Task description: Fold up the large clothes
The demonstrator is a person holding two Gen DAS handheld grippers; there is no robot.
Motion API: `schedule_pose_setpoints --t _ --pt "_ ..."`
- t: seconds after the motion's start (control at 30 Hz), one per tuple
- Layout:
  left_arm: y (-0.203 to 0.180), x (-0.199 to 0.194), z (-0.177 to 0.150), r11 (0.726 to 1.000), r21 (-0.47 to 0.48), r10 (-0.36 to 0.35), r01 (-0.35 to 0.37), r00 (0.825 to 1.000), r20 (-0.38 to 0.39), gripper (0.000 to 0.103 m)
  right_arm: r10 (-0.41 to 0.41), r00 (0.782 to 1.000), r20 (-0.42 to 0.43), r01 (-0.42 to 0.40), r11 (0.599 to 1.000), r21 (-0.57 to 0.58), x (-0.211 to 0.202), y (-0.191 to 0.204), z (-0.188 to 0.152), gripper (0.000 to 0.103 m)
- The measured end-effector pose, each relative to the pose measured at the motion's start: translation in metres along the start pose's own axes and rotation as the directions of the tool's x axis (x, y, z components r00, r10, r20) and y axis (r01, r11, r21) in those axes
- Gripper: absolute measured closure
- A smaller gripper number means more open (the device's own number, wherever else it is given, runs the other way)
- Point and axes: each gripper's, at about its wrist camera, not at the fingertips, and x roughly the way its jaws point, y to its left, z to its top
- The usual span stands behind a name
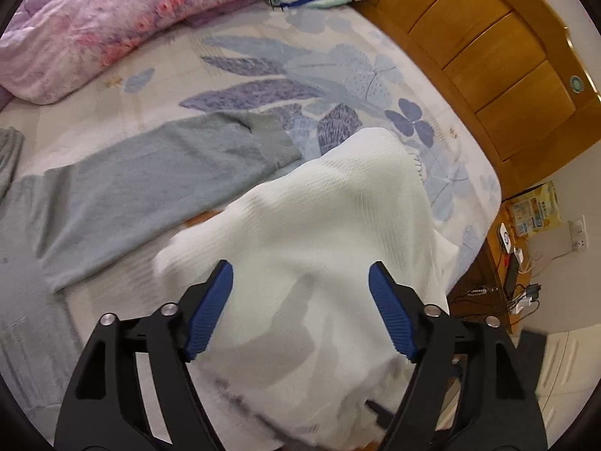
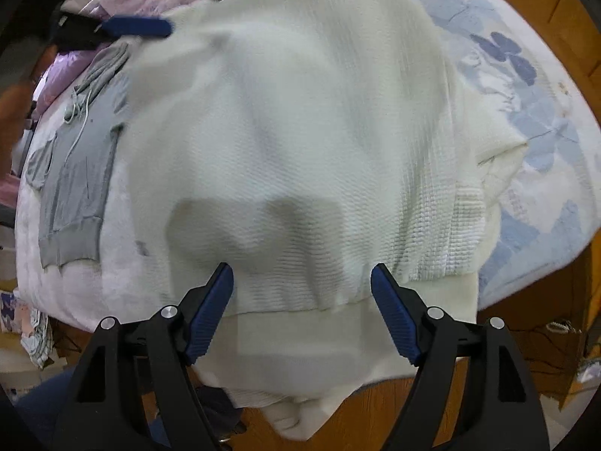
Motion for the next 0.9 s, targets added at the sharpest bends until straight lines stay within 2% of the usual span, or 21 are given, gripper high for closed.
schedule_pose_setpoints --t 0.03,0.13,0.23,0.33,0.47,0.57,0.73,0.8,0.9 --pt "0.005 -0.012 -0.006 1.0 0.001 0.025 -0.025 1.0 0.018 0.016 -0.01 1.0 0.005 0.01 1.0 0.007 -0.006 0.003 0.001 0.03" --pt "0.021 -0.048 -0.029 0.997 0.006 0.083 -0.083 0.994 0.071 0.012 -0.011 0.999 0.037 0.009 0.998 0.056 -0.032 0.019 0.005 0.03" --pt "0.036 -0.076 -0.052 0.982 0.013 0.187 -0.188 0.98 0.072 0.012 -0.015 0.998 0.058 0.01 0.997 0.074 -0.053 0.043 0.009 0.03" --pt "0.058 -0.105 -0.072 0.975 -0.037 0.223 -0.221 0.972 0.073 0.01 -0.038 0.997 0.07 0.033 0.997 0.063 -0.072 0.074 0.012 0.025" --pt "0.088 -0.14 -0.095 0.947 -0.065 0.318 -0.315 0.947 0.045 0.006 -0.071 0.993 0.091 0.064 0.995 0.077 -0.101 0.114 0.013 0.019" --pt "0.112 -0.176 -0.114 0.949 -0.092 0.306 -0.302 0.951 0.036 0.006 -0.092 0.99 0.111 0.084 0.994 0.074 -0.123 0.15 0.015 0.019" --pt "0.137 -0.243 -0.139 0.943 -0.123 0.32 -0.309 0.944 0.085 0.005 -0.139 0.976 0.169 0.13 0.99 0.06 -0.168 0.219 0.013 0.018" --pt "0.145 -0.276 -0.149 0.95 -0.114 0.303 -0.29 0.945 0.121 0.005 -0.158 0.966 0.207 0.149 0.987 0.056 -0.191 0.251 0.008 0.013" --pt "0.156 -0.326 -0.164 0.948 -0.082 0.317 -0.307 0.932 0.174 0.005 -0.184 0.95 0.252 0.18 0.983 0.04 -0.221 0.292 0.001 0.009"
